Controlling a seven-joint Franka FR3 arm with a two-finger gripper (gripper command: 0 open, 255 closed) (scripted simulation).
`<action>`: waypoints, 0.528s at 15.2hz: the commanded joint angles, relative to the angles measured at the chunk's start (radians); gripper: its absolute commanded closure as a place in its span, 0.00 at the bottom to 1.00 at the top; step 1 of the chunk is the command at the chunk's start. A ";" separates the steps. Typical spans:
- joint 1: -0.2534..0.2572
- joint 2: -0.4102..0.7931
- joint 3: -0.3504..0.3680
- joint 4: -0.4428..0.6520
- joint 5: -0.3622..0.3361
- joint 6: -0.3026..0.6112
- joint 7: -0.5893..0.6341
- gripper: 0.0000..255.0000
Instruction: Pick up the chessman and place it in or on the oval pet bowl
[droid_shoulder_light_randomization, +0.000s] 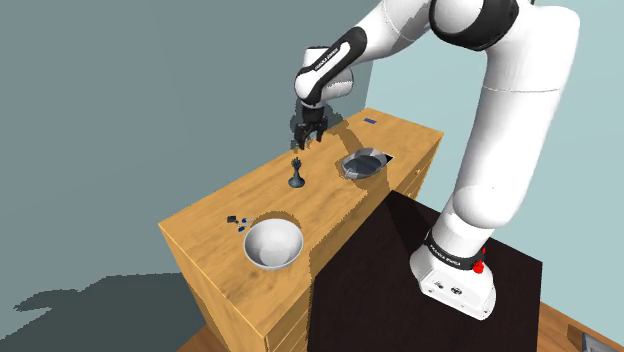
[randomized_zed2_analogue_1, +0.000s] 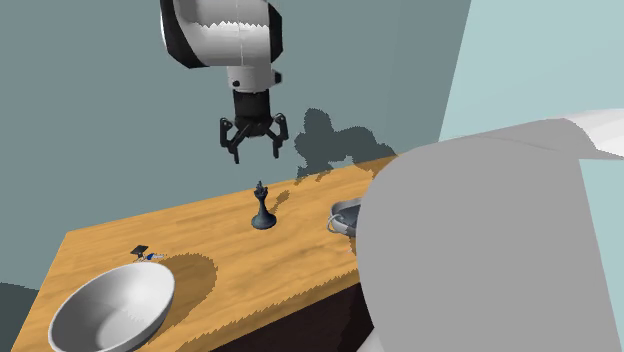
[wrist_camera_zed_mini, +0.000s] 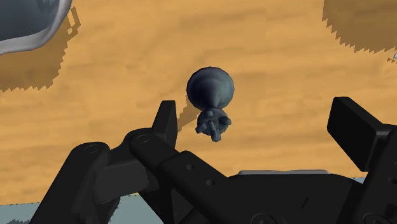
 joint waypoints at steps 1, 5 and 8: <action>-0.003 0.087 0.005 0.072 0.011 0.012 -0.009 0.00; -0.021 0.247 0.014 0.205 0.028 0.031 -0.034 0.00; -0.036 0.368 0.021 0.320 0.036 0.032 -0.047 0.00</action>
